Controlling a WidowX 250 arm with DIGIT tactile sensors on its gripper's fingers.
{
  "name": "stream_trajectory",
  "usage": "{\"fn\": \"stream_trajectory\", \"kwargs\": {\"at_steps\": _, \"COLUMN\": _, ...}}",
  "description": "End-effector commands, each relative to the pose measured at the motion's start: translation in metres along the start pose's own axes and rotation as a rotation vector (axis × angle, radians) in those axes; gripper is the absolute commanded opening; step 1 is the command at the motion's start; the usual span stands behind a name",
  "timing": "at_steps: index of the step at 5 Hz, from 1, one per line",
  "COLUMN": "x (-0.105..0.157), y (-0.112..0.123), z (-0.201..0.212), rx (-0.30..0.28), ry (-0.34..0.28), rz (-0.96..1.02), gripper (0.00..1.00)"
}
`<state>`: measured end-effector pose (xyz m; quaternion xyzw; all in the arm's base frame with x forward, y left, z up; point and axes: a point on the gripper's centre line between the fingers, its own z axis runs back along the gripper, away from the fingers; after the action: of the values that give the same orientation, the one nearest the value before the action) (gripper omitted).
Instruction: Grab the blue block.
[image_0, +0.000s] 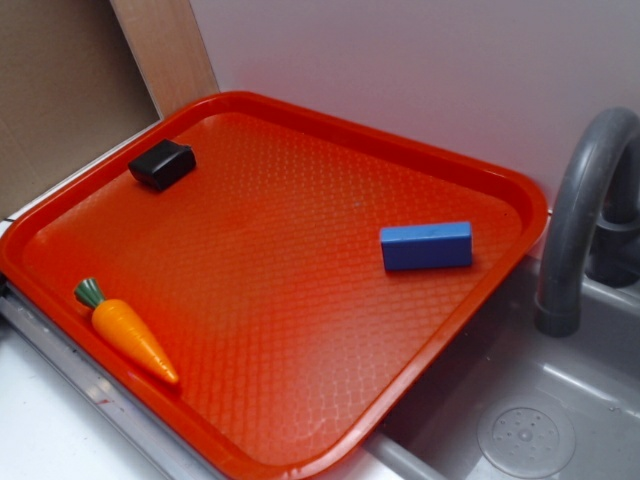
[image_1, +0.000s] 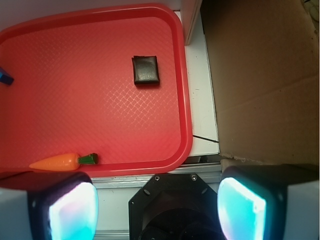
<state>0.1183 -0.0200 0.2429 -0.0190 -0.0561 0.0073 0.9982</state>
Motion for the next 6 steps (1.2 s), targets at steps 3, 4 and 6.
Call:
{"fn": "stream_trajectory", "kwargs": {"at_steps": 3, "x": 0.026, "y": -0.066, "z": -0.004, "rx": 0.011, "ry": -0.037, "rz": -0.306, "gripper": 1.00}}
{"fn": "stream_trajectory", "kwargs": {"at_steps": 4, "x": 0.036, "y": -0.094, "z": -0.004, "rx": -0.014, "ry": -0.072, "rz": -0.408, "gripper": 1.00}}
{"fn": "stream_trajectory", "kwargs": {"at_steps": 6, "x": 0.073, "y": -0.172, "z": -0.023, "rx": -0.043, "ry": -0.091, "rz": -0.634, "gripper": 1.00}}
